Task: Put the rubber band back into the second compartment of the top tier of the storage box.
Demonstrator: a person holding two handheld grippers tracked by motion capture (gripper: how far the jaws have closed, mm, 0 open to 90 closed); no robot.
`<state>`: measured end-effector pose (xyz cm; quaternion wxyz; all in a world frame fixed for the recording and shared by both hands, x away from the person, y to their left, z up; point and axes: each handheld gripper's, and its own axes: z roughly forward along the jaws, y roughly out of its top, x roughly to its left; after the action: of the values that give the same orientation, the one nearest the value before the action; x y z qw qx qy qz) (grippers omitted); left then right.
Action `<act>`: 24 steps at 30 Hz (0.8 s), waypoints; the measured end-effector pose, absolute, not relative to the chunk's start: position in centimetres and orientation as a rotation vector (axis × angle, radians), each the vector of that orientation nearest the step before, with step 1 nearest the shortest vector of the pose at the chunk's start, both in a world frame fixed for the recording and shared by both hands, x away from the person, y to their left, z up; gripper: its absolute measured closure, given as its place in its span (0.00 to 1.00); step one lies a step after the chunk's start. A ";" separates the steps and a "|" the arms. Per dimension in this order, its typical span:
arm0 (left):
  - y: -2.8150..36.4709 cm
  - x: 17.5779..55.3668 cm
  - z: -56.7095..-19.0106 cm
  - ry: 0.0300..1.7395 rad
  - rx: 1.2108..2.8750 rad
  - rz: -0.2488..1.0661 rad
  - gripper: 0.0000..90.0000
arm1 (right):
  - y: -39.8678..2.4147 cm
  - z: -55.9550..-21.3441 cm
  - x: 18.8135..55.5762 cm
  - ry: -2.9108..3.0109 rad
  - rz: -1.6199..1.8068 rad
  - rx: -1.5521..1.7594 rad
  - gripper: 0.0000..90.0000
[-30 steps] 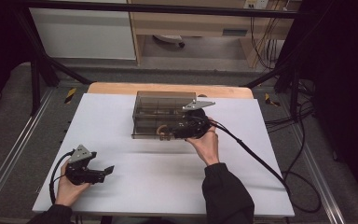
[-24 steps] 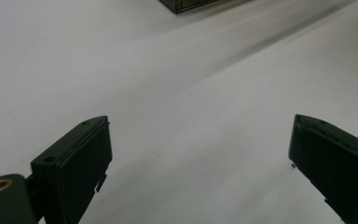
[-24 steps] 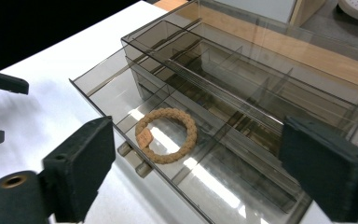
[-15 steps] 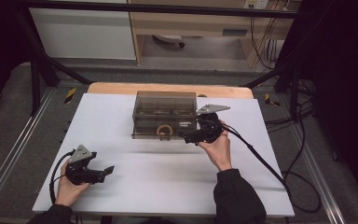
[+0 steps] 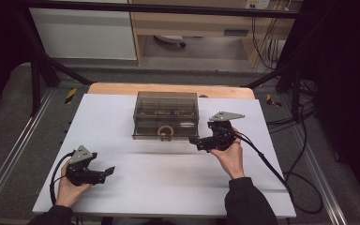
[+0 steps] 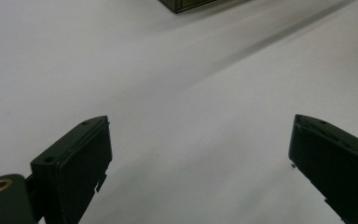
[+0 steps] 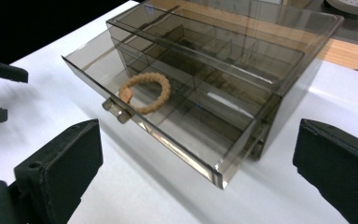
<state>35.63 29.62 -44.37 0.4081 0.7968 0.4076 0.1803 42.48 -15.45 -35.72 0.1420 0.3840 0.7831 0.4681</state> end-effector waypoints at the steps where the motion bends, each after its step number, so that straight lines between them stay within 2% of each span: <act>1: 29.6 35.6 -44.4 1.027 2.008 0.454 0.06 | -15.6 -35.8 42.4 2.257 1.349 1.111 0.02; 24: 29.5 35.6 -44.4 1.023 2.014 0.454 0.06 | -20.1 -39.0 39.9 2.264 1.334 1.145 0.01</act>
<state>35.63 29.55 -44.39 0.4068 0.7985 0.4056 0.1801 39.89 -20.06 -39.04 0.1373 0.3956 0.7825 0.4609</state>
